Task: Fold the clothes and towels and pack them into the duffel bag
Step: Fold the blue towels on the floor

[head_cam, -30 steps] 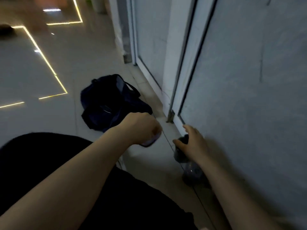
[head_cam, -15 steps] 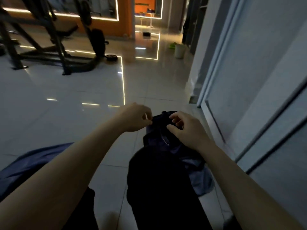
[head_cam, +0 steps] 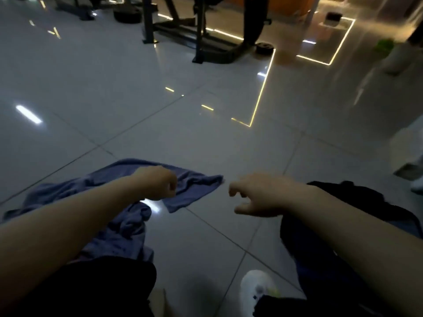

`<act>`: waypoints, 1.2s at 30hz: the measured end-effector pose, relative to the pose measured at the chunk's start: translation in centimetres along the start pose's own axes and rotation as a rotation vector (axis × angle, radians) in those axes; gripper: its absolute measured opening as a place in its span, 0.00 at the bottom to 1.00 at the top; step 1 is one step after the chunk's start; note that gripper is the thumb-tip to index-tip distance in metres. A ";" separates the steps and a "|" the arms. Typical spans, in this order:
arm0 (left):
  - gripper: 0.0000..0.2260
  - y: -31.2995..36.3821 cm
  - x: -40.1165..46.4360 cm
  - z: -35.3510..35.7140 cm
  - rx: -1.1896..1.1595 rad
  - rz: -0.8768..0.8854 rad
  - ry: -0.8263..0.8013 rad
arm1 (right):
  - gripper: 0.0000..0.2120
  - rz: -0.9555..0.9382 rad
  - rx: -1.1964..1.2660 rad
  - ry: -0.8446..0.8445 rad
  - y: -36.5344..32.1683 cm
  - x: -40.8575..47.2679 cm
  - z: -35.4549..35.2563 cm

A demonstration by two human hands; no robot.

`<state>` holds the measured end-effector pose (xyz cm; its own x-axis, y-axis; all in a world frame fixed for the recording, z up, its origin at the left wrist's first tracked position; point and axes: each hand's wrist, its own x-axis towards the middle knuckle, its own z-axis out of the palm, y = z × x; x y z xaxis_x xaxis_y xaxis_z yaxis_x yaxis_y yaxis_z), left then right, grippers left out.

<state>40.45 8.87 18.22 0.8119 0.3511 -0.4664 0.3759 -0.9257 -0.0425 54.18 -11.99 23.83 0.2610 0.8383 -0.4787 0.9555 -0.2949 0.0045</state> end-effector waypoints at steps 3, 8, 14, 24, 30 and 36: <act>0.07 -3.2 2.8 5.0 -0.041 -0.077 -0.070 | 0.20 -0.086 -0.137 -0.165 -0.8 7.3 2.3; 0.11 -5.5 6.2 13.4 -0.129 -0.149 -0.109 | 0.18 -0.186 -0.191 -0.289 -2.7 18.9 8.7; 0.29 -10.0 6.3 21.6 -0.027 -0.259 -0.257 | 0.21 -0.152 0.064 -0.235 -5.0 29.7 15.6; 0.29 -12.7 4.7 25.8 -0.008 -0.299 -0.316 | 0.22 -0.091 0.089 0.214 -8.0 30.0 23.2; 0.27 -13.4 3.2 26.5 0.109 -0.347 -0.323 | 0.07 0.041 0.430 0.108 -6.2 29.3 22.5; 0.28 -13.5 3.1 24.9 0.137 -0.413 -0.332 | 0.06 0.121 0.943 0.346 -2.8 28.4 16.1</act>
<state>26.77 18.96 -4.59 0.4161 0.6465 -0.6395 0.5540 -0.7379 -0.3855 56.73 5.29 -3.88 0.5176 0.8215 -0.2392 0.4611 -0.5033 -0.7308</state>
